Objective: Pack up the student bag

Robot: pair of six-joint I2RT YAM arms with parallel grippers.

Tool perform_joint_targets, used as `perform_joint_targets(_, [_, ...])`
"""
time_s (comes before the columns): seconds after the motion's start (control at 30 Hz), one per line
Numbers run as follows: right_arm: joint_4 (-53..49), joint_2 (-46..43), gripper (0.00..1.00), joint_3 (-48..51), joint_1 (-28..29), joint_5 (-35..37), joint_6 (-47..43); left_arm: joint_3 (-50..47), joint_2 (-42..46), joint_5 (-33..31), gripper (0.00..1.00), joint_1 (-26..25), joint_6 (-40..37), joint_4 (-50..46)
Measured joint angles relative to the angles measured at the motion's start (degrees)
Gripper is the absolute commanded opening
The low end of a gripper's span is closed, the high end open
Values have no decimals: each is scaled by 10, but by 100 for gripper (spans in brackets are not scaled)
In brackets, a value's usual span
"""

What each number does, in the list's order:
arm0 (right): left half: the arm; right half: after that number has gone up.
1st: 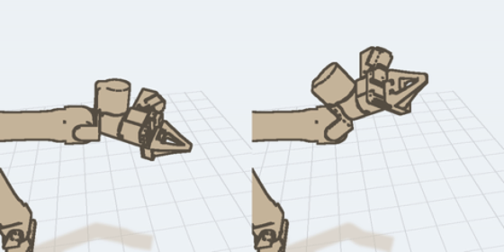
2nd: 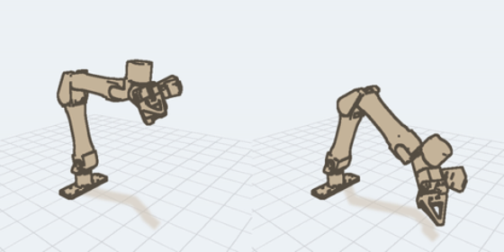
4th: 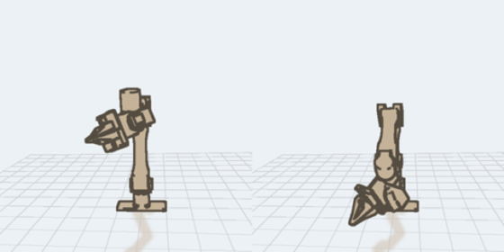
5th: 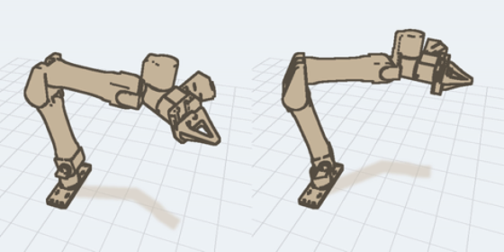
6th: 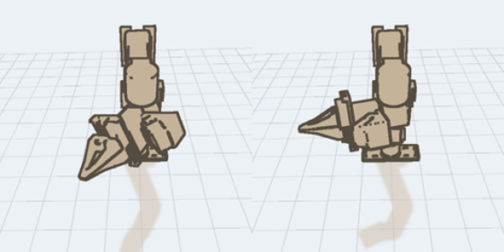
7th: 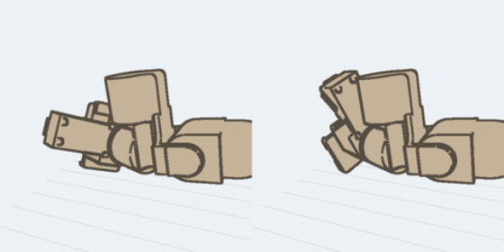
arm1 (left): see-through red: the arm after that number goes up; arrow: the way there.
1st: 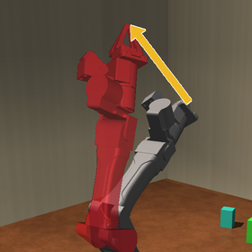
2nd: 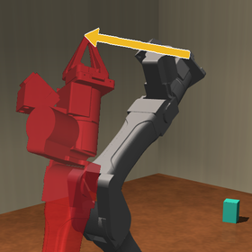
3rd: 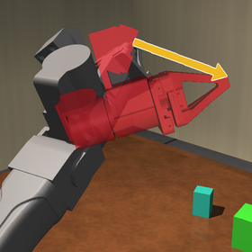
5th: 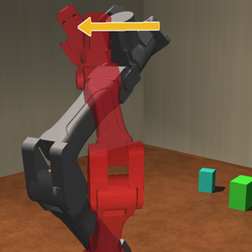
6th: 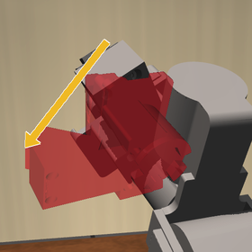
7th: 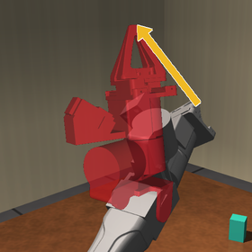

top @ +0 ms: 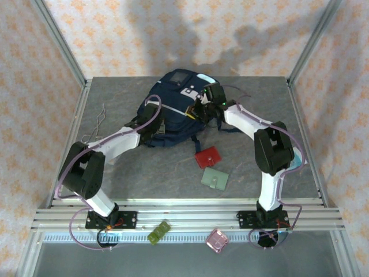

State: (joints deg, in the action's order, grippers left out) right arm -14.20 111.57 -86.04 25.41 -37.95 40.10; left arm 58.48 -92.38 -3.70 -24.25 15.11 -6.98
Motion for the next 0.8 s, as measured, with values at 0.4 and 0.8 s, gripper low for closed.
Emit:
perform_joint_targets(0.4, [-19,46,39,-76,-41,26,-12,0,21,22,0,-97,31,21])
perform_joint_targets(0.8, [118,-73,8,146,-9,12,57,30,-9,45,0,-107,49,10])
